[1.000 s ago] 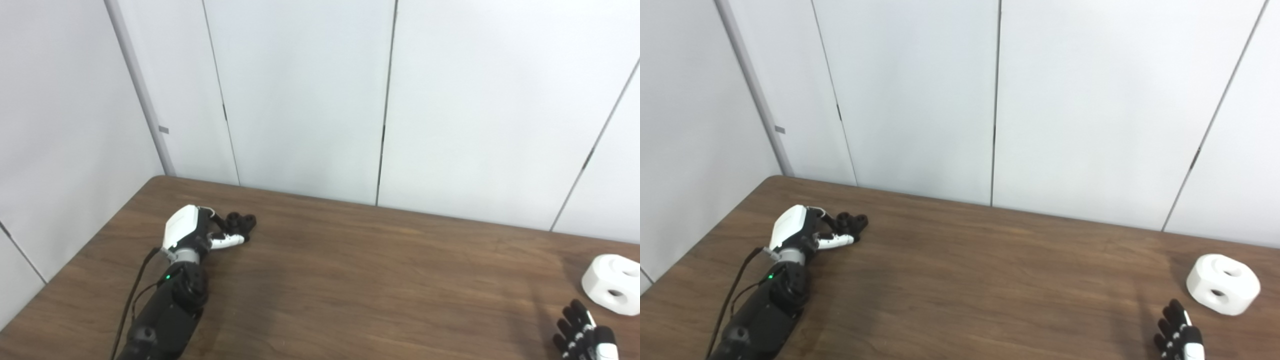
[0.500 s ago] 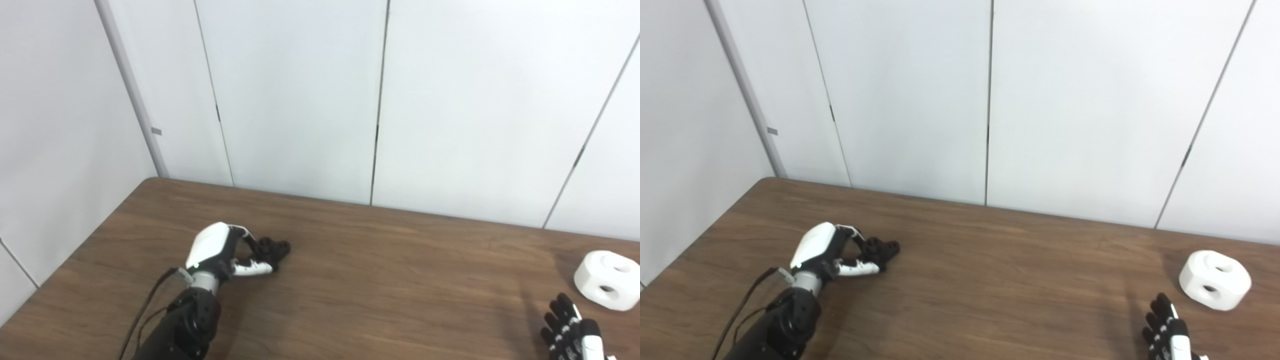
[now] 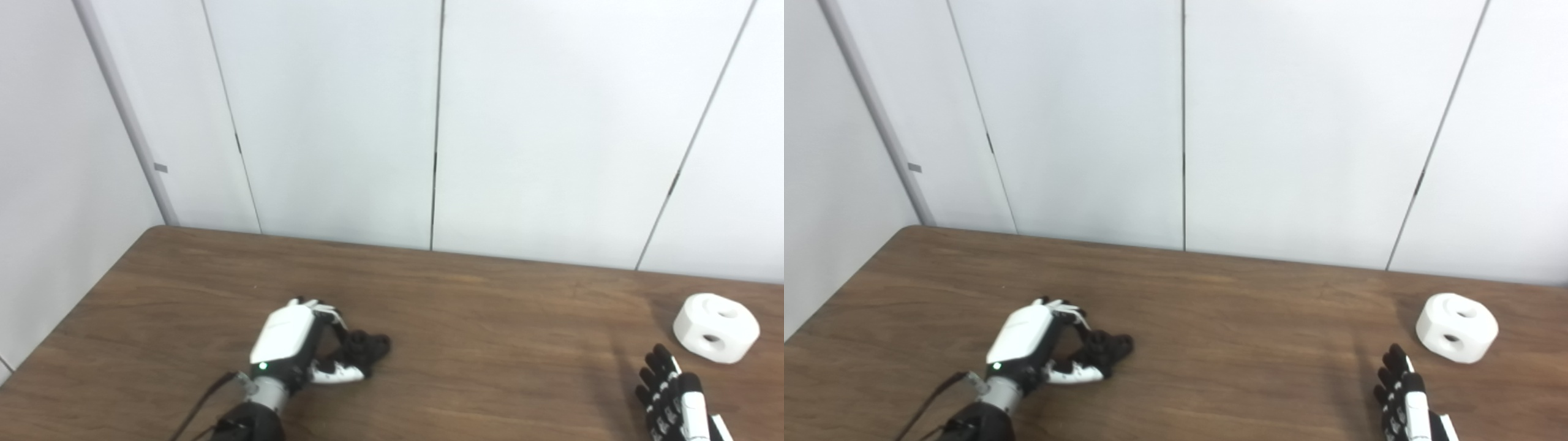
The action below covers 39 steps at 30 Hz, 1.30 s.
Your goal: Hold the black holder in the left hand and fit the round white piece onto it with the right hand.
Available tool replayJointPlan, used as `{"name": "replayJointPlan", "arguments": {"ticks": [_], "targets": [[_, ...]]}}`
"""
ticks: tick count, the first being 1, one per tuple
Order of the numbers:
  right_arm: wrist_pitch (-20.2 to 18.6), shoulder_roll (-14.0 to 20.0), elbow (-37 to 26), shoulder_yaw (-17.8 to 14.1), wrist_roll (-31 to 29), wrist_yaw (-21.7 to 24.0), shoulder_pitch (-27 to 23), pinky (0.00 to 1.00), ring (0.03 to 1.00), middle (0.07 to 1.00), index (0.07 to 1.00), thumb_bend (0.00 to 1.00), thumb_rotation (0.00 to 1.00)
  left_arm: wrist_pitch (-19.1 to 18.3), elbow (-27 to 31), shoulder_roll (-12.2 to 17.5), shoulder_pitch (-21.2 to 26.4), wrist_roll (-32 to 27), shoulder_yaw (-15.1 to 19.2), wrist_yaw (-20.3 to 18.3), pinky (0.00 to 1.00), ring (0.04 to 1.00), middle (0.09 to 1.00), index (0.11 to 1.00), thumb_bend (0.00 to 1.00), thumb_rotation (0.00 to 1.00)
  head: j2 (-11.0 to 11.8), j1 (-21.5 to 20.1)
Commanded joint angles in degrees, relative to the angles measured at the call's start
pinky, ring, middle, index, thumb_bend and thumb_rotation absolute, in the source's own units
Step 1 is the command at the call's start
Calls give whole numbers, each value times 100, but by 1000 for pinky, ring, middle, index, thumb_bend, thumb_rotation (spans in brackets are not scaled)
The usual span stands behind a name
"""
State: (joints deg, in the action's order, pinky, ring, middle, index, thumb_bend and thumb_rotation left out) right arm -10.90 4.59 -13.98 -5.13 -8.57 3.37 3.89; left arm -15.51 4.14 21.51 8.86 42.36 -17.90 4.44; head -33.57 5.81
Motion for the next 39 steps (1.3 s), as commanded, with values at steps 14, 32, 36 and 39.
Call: {"name": "replayJointPlan", "arguments": {"ticks": [14, 32, 36, 39], "targets": [[-548, -104, -1049, 4, 148, -254, -1, 1000, 1000, 998, 1000, 581, 1000, 559, 920, -432, -585, 458, -544, -506, 1000, 892, 806, 486, 522, 49, -577, -948], [-1370, 22, -1992, -211, 125, -326, 202, 1000, 1000, 998, 1000, 574, 1000, 1030, 1131, -621, -835, 703, -876, -832, 972, 877, 791, 486, 522, 49, -1148, -1394], [-1389, 69, -2020, -257, 109, -328, 200, 1000, 1000, 997, 1000, 567, 1000, 1058, 1126, -671, -869, 754, -887, -853, 972, 874, 790, 485, 522, 50, -1165, -1343], [-1376, 96, -1981, -303, 82, -344, 183, 1000, 999, 993, 1000, 570, 1000, 1068, 1112, -714, -894, 778, -863, -873, 984, 876, 792, 485, 522, 49, -1152, -1323]]}}
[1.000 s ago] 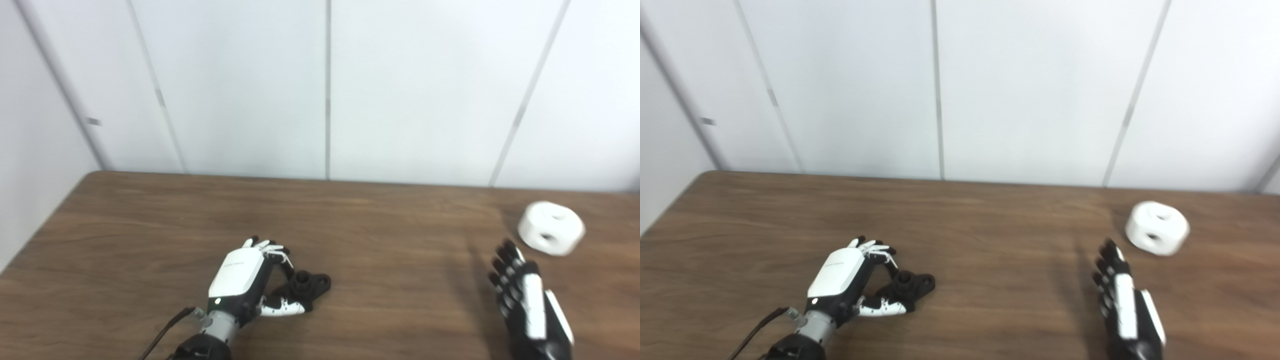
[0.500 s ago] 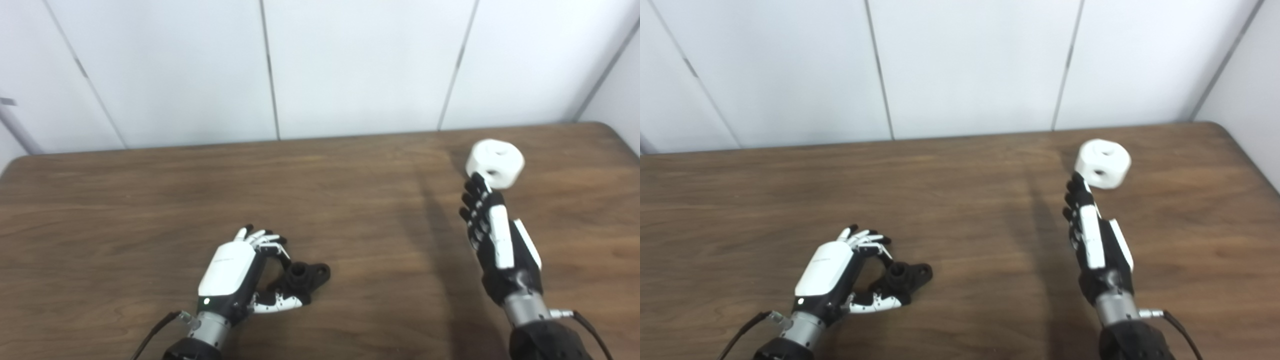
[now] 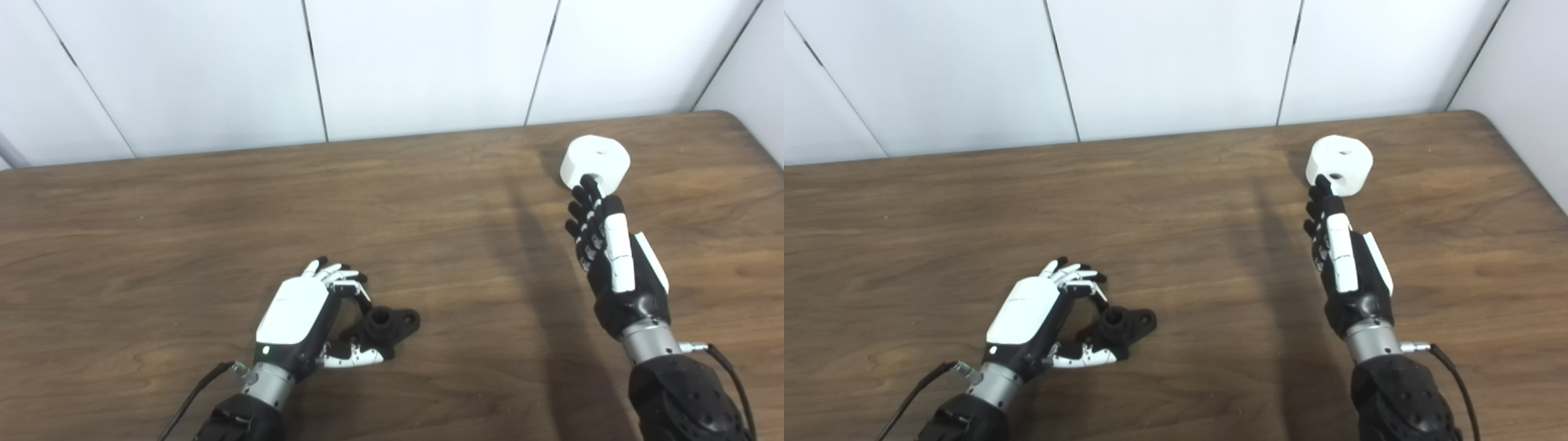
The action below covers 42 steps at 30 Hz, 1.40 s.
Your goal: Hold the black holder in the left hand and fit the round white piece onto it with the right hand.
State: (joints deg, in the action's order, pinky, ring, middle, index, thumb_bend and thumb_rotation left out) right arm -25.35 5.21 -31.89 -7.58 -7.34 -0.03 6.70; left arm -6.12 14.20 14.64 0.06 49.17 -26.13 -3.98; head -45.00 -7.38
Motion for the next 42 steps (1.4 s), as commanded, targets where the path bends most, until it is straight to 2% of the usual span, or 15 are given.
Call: {"name": "replayJointPlan", "arguments": {"ticks": [1, 6, 8, 12, 14, 15, 23, 25, 26, 27, 28, 31, 34, 36, 42], "targets": [[85, 50, -168, -67, -34, -8, -104, 1000, 997, 992, 1000, 569, 1000, 132, 92, -40, -19, 126, -32, -19, 985, 877, 792, 485, 522, 49, 16, -2], [258, 144, -28, -77, 241, -80, -206, 1000, 976, 972, 1000, 585, 1000, 149, 35, -56, -34, 266, -5, 7, 987, 878, 792, 486, 522, 50, 72, -46], [264, 172, 14, -81, 459, -157, -261, 1000, 957, 957, 998, 595, 930, 162, 5, -58, -51, 284, 5, 18, 987, 879, 793, 486, 522, 50, 187, -247], [263, 239, 52, -131, 818, -308, -468, 996, 926, 935, 971, 588, 668, 207, -28, -43, -100, 281, 40, 41, 989, 879, 792, 486, 521, 48, 320, -450], [186, 381, 73, -58, 1395, -472, -597, 911, 901, 903, 923, 647, 604, 236, -37, -29, -124, 273, 59, 72, 983, 879, 791, 486, 521, 47, 425, -631], [119, 424, 71, -45, 1605, -520, -655, 902, 900, 897, 903, 667, 569, 251, -41, -24, -133, 264, 67, 88, 980, 878, 790, 486, 521, 47, 454, -674], [-139, 914, 185, -111, 2594, -387, -1124, 942, 899, 871, 814, 782, 410, 322, -66, 2, -191, 296, 133, 101, 961, 864, 780, 485, 521, 47, 707, -1028], [-152, 1044, 253, -144, 2849, -308, -1251, 820, 847, 844, 800, 814, 405, 340, -81, 5, -196, 330, 137, 110, 949, 858, 777, 485, 521, 47, 746, -1054], [-153, 1122, 292, -152, 2959, -280, -1319, 700, 785, 811, 789, 828, 397, 334, -82, 6, -198, 347, 138, 96, 948, 859, 777, 485, 521, 47, 746, -1054], [-152, 1164, 321, -158, 3023, -262, -1357, 623, 746, 788, 778, 840, 380, 333, -92, 5, -199, 361, 137, 91, 945, 858, 776, 485, 521, 47, 796, -1084], [-153, 1216, 357, -172, 3095, -231, -1413, 597, 732, 780, 774, 844, 375, 326, -94, 2, -200, 362, 139, 78, 943, 858, 775, 485, 521, 47, 796, -1084], [-155, 1350, 471, -249, 3239, -70, -1587, 644, 766, 802, 768, 866, 338, 332, -129, -4, -206, 349, 144, 77, 936, 859, 773, 485, 521, 46, 880, -1182], [-155, 1550, 610, -280, 3517, 189, -1766, 835, 881, 871, 782, 870, 320, 334, -149, 10, -201, 380, 133, 64, 930, 857, 771, 485, 521, 46, 920, -1250], [-153, 1700, 724, -266, 3691, 337, -1895, 919, 926, 902, 790, 877, 313, 341, -163, 18, -197, 387, 130, 60, 927, 857, 771, 485, 521, 46, 940, -1279], [-154, 2441, 1426, -30, 4226, 859, -2415, 974, 996, 983, 799, 940, 287, 291, -129, 16, -197, 420, 135, -12, 924, 854, 767, 485, 521, 46, 1004, -1335]]}}
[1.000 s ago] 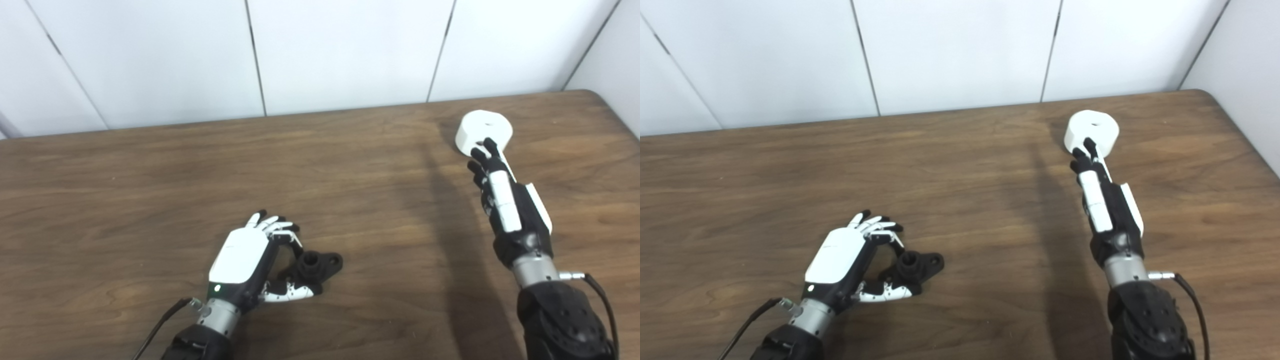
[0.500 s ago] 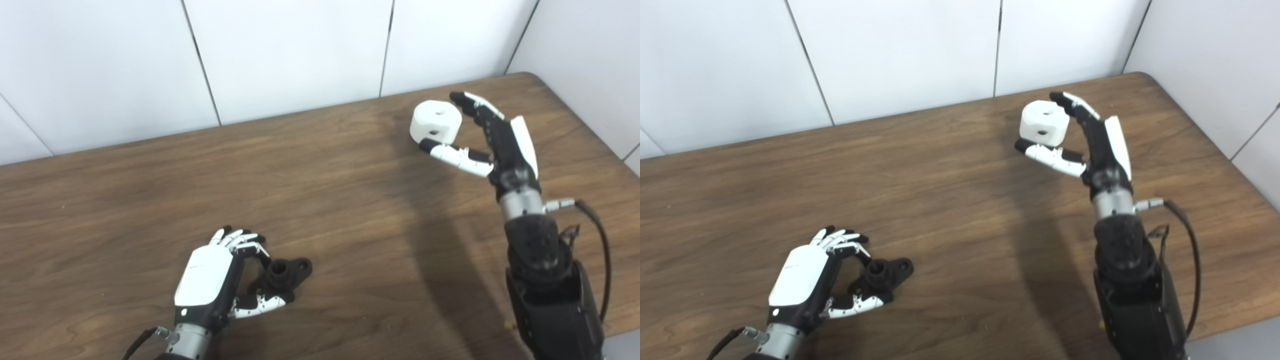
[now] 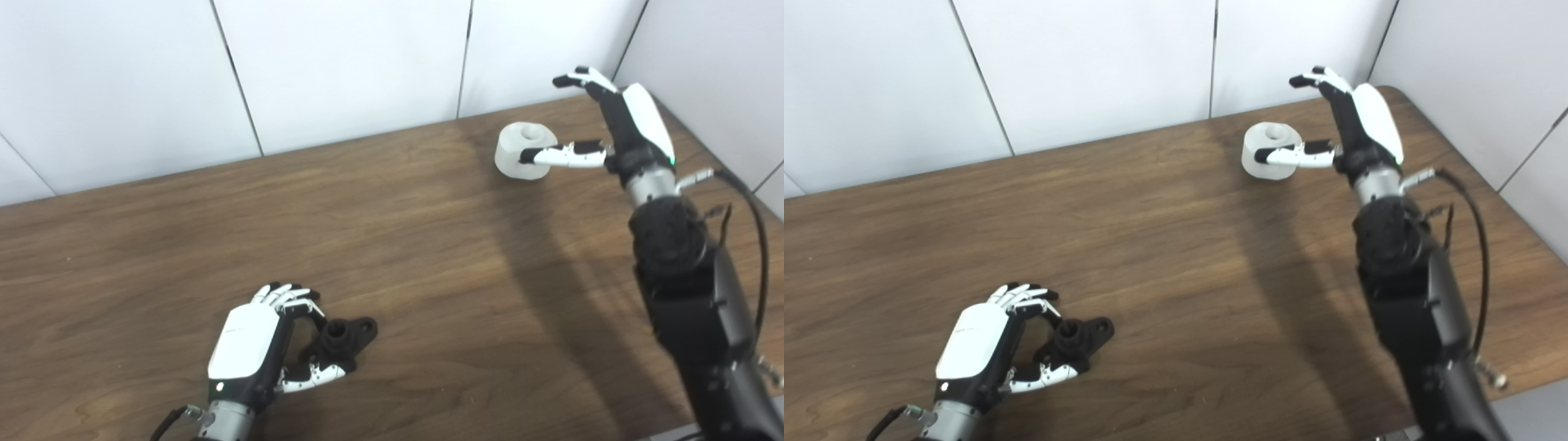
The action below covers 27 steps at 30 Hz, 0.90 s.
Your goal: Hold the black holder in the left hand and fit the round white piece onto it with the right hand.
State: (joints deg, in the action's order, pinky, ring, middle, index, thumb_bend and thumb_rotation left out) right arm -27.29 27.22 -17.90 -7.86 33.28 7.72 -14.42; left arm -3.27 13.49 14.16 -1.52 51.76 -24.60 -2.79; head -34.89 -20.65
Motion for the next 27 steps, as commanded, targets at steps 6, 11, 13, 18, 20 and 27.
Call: {"name": "replayJointPlan", "arguments": {"ticks": [6, 11, 13, 18, 20, 27], "targets": [[48, 727, 849, 274, 450, 479, -747, 1000, 1000, 1000, 801, 1000, 274, -30, -60, 39, -44, 198, -29, -154, 907, 851, 764, 485, 521, 46, 20, 31], [52, 1044, 1375, 562, 616, 678, -1034, 1000, 1000, 1000, 811, 1000, 292, -80, -17, 22, -57, 208, -44, -224, 912, 856, 767, 485, 521, 46, 14, 119], [54, 1133, 1555, 662, 624, 754, -1146, 1000, 1000, 1000, 816, 1000, 297, -97, -13, 21, -58, 217, -48, -242, 915, 857, 768, 485, 521, 46, 10, 116], [39, 1196, 1965, 813, 757, 1075, -1450, 1000, 1000, 1000, 829, 1000, 300, -91, -34, 25, -56, 273, -71, -237, 911, 858, 770, 485, 521, 47, -3, 167], [39, 1196, 2063, 858, 810, 1182, -1533, 1000, 1000, 1000, 830, 1000, 298, -95, -44, 20, -57, 276, -71, -232, 911, 858, 769, 485, 521, 47, -10, 171], [39, 1089, 2362, 949, 877, 1335, -1697, 1000, 1000, 1000, 829, 1000, 271, -126, -50, 35, -39, 314, -83, -279, 922, 865, 775, 486, 521, 47, -21, 148]]}}
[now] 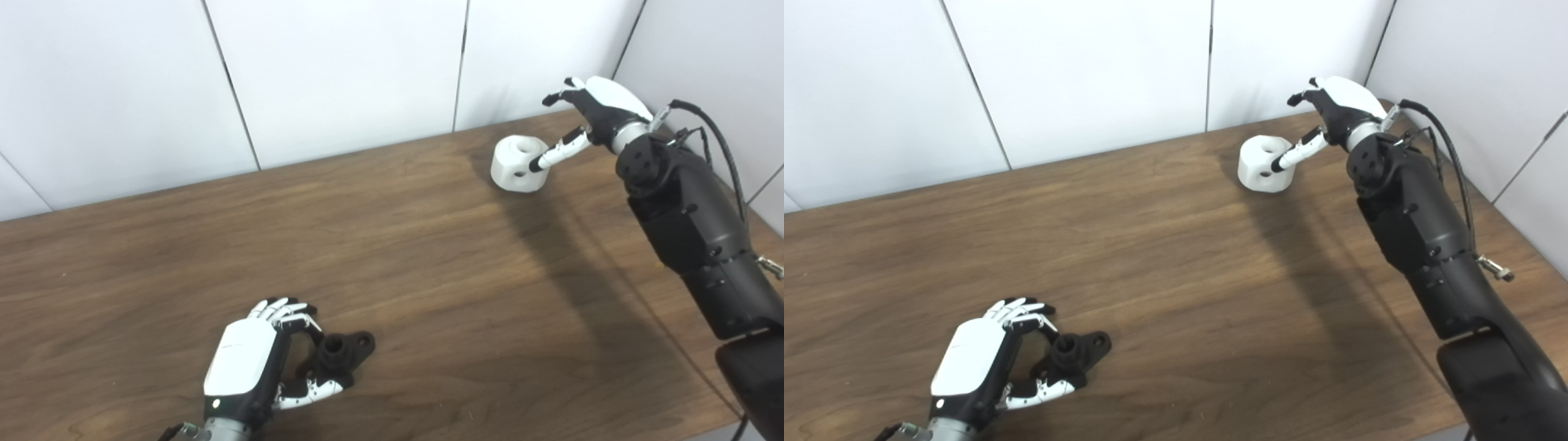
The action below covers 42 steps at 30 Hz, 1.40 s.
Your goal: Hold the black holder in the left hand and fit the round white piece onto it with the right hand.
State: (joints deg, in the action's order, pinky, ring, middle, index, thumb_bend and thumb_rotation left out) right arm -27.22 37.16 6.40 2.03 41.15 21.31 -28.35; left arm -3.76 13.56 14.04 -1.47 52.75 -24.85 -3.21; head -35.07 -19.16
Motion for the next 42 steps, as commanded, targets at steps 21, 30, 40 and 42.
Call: {"name": "replayJointPlan", "arguments": {"ticks": [21, 30, 40, 42], "targets": [[39, -138, 687, 364, 2, -308, -481, 1000, 1000, 991, 778, 949, 240, -64, -79, -32, -108, 219, -44, -173, 923, 862, 772, 485, 521, 46, 27, 136], [108, -172, 825, 442, -147, -555, -496, 1000, 1000, 979, 747, 918, 235, -75, -57, -35, -108, 248, -44, -186, 922, 859, 770, 485, 521, 47, 9, 160], [132, -143, 769, 439, -236, -711, -474, 1000, 1000, 963, 701, 890, 250, -85, -53, -14, -106, 248, -34, -217, 924, 864, 774, 485, 521, 47, -18, 158], [151, -153, 768, 413, -272, -775, -463, 1000, 1000, 959, 692, 883, 242, -88, -42, -15, -108, 248, -36, -225, 923, 864, 774, 485, 521, 47, -18, 158]]}}
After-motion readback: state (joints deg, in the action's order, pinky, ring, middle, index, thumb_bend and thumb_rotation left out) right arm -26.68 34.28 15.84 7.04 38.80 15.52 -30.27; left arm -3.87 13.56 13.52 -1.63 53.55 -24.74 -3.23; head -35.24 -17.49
